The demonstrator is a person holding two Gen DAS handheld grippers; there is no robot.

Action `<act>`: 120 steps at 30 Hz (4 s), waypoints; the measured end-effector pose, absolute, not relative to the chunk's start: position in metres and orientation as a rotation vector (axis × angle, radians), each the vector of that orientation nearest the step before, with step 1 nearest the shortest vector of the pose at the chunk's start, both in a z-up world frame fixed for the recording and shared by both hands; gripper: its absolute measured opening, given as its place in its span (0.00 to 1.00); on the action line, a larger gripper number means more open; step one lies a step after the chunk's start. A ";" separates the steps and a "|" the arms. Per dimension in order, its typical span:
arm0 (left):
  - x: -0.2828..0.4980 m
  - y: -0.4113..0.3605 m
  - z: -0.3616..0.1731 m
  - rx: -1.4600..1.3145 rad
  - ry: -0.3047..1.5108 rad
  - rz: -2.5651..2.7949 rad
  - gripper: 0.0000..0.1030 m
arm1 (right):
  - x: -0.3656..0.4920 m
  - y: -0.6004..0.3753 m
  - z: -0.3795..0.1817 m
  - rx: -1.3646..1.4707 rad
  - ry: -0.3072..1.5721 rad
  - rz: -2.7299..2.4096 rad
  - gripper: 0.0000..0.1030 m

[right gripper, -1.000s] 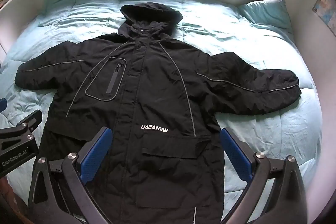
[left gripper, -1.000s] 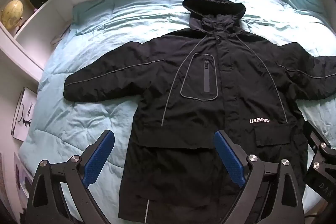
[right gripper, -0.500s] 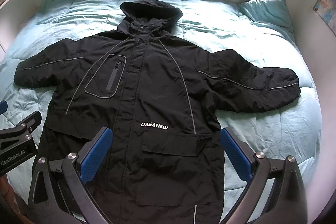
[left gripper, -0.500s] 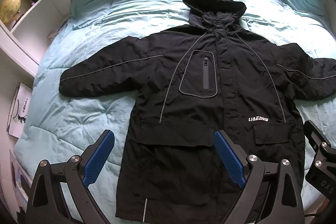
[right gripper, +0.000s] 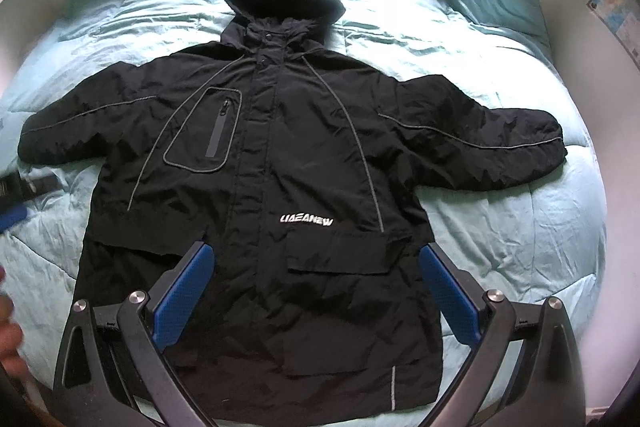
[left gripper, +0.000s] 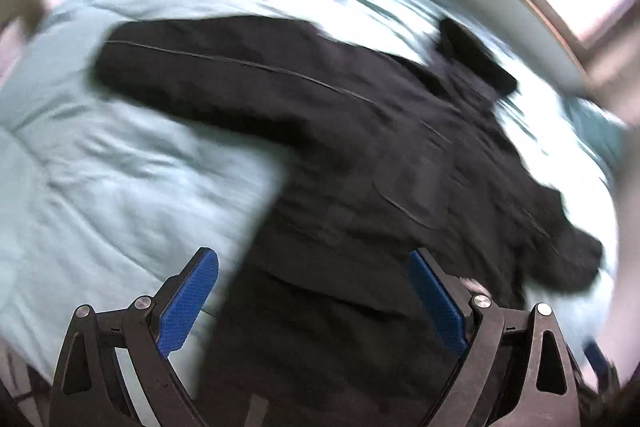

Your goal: Fold large clothes

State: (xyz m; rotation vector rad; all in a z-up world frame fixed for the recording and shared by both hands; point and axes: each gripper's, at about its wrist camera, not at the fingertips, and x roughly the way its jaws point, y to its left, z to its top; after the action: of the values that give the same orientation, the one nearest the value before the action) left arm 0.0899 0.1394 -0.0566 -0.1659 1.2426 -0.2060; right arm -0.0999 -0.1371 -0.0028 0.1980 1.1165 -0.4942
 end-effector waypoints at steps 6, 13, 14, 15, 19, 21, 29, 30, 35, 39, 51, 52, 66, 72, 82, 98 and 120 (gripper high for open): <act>0.150 0.227 -0.063 -0.183 1.132 -0.077 0.93 | -0.054 -0.099 -0.014 0.128 1.181 -0.414 0.99; 0.237 0.328 -0.071 -0.311 1.058 -0.011 0.93 | 0.041 -0.045 -0.012 0.063 1.082 -0.295 0.99; 0.247 0.336 -0.076 -0.325 1.060 0.005 0.93 | 0.056 -0.039 -0.016 0.067 1.074 -0.273 0.99; 0.258 0.348 -0.082 -0.347 1.064 0.020 0.93 | 0.070 -0.034 -0.020 0.067 1.077 -0.259 0.99; 0.306 0.399 -0.114 -0.491 1.078 0.031 0.93 | 0.120 -0.007 -0.041 0.070 1.107 -0.191 0.99; 0.326 0.422 -0.133 -0.528 1.094 0.076 0.93 | 0.139 0.006 -0.054 0.056 1.129 -0.167 0.99; 0.367 0.444 -0.191 -0.532 1.129 0.092 0.93 | 0.204 0.029 -0.100 -0.001 1.207 -0.084 0.99; 0.371 0.444 -0.196 -0.533 1.134 0.095 0.93 | 0.209 0.029 -0.102 -0.003 1.208 -0.083 0.99; 0.384 0.450 -0.218 -0.579 1.129 0.094 0.89 | 0.225 0.026 -0.111 0.010 1.206 -0.081 0.99; 0.386 0.442 -0.206 -0.546 1.094 0.026 0.34 | 0.225 0.020 -0.120 0.032 1.220 -0.080 0.95; 0.329 0.319 -0.068 -0.239 0.847 -0.269 0.14 | 0.178 -0.028 -0.125 0.190 1.256 -0.118 0.58; 0.324 0.296 -0.060 -0.207 0.838 -0.307 0.14 | 0.172 -0.036 -0.124 0.208 1.253 -0.132 0.58; 0.221 0.019 -0.037 0.046 0.845 -0.874 0.13 | 0.088 -0.159 -0.101 0.382 1.173 -0.364 0.58; 0.200 -0.058 -0.102 0.181 0.958 -0.927 0.14 | 0.057 -0.195 -0.113 0.418 1.186 -0.448 0.58; 0.223 -0.071 -0.209 0.061 1.365 -0.986 0.16 | 0.039 -0.225 -0.133 0.456 1.235 -0.467 0.61; 0.219 0.011 -0.130 0.047 1.230 -0.837 0.70 | 0.092 -0.183 -0.135 0.492 1.200 -0.259 0.74; 0.231 0.011 -0.113 0.211 1.136 -0.591 0.69 | 0.101 -0.224 -0.105 0.414 1.055 -0.378 0.21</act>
State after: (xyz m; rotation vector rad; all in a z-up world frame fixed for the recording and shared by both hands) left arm 0.2311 0.0112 -0.1133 0.2113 1.1361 -0.5911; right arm 0.1006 -0.2244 -0.1049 0.4144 1.0552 -0.3783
